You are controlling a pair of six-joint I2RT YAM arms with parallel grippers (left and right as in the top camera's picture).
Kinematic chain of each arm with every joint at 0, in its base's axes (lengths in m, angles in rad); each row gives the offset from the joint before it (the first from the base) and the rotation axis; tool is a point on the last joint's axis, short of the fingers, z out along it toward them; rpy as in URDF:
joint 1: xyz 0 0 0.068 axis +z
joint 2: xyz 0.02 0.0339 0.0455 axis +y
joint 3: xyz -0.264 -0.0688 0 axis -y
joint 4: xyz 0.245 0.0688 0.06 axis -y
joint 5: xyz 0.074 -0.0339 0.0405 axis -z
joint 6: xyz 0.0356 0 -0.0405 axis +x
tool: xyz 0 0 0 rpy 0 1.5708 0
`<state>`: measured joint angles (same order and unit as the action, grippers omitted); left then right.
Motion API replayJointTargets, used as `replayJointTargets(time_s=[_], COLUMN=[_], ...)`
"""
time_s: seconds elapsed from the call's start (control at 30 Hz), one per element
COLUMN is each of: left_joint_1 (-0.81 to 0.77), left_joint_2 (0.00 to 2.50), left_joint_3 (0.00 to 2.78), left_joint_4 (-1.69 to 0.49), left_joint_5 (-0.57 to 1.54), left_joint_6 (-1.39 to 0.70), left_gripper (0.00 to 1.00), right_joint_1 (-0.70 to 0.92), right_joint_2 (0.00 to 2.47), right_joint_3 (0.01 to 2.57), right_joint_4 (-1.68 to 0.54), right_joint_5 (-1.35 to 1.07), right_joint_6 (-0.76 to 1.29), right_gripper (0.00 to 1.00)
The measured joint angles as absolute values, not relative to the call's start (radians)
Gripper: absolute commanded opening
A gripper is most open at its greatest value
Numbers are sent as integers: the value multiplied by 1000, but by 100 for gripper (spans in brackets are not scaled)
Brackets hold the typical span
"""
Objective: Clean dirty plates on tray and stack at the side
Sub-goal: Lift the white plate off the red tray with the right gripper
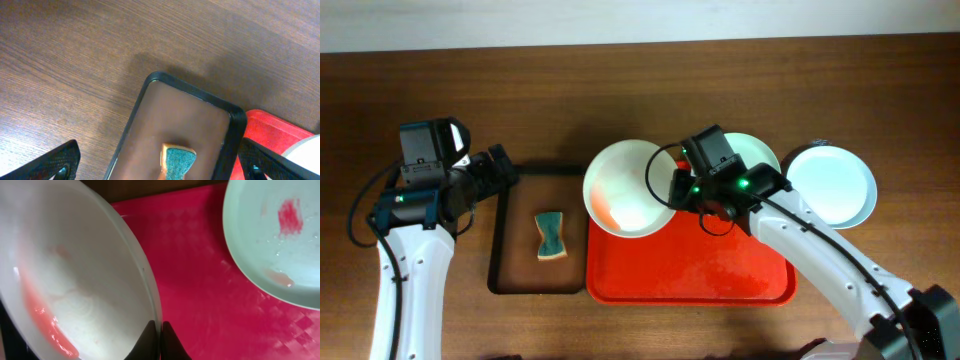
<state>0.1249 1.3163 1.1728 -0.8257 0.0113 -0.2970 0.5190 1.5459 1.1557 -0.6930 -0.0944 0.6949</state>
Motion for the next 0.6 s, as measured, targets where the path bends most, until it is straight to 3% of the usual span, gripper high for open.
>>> replayJointTargets(time_s=[0.3, 0.6], left_joint_1=[125, 125], left_joint_2=[1316, 1316], left_joint_3=[1173, 1173], left_joint_4=[-826, -826], left_joint_5=[11, 11], left_joint_6=[-297, -297], left_gripper=[99, 99], right_joint_1=[817, 841], right_joint_2=[1624, 1627], right_joint_3=[1156, 1156], right_joint_4=[-514, -418], right_joint_5=[259, 359], right_joint_6=[704, 687], right_gripper=[4, 4])
